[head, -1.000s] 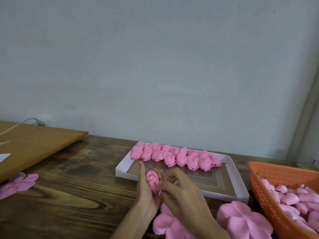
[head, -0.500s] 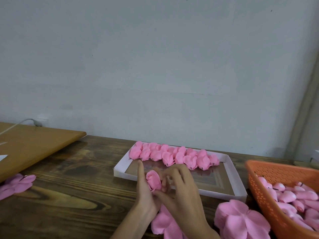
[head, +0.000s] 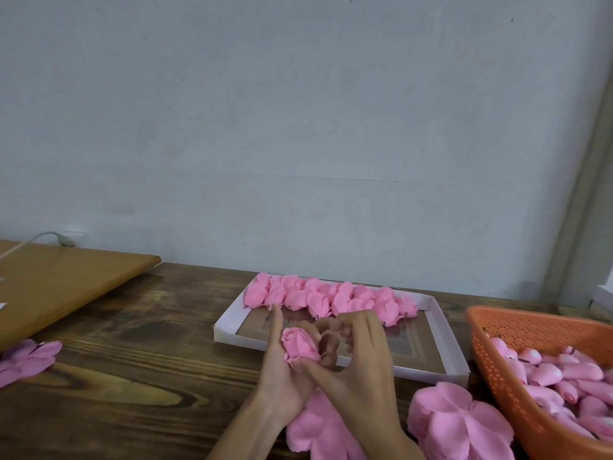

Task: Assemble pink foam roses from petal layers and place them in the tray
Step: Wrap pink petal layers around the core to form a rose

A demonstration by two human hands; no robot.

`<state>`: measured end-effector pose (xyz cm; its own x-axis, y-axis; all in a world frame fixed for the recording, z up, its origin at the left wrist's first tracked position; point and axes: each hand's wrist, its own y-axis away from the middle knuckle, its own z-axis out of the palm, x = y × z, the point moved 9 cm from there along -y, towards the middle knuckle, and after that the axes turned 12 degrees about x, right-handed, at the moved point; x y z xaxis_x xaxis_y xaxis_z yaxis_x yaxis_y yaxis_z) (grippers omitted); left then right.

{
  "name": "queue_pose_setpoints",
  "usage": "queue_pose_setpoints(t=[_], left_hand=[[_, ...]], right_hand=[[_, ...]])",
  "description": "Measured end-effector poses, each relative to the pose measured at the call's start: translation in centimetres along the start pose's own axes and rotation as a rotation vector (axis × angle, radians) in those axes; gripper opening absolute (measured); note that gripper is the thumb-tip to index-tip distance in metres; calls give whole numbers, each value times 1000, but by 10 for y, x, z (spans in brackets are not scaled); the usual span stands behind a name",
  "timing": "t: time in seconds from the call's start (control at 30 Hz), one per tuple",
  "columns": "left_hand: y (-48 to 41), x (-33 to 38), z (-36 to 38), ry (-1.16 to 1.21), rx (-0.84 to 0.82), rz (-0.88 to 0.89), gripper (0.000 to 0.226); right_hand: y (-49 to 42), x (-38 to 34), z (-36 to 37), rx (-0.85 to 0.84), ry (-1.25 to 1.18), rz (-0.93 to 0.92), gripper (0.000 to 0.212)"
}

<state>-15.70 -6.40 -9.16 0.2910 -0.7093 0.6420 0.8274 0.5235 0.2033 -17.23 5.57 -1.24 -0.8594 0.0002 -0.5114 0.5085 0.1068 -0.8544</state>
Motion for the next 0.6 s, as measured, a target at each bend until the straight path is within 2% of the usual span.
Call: queue_pose_setpoints(t=[0.1,0.4,0.6], left_hand=[[-2,-3,1,49,-13,-35,68],[-2,-3,8,65,-125,-28,67],[-3,-6,8,20,-156,-42,69]], right_hand=[[1,-3,1,-3,-18,-34,46],[6,-7,5,-23,20,-92,22],[4,-9,2,-17,36,-115,28]])
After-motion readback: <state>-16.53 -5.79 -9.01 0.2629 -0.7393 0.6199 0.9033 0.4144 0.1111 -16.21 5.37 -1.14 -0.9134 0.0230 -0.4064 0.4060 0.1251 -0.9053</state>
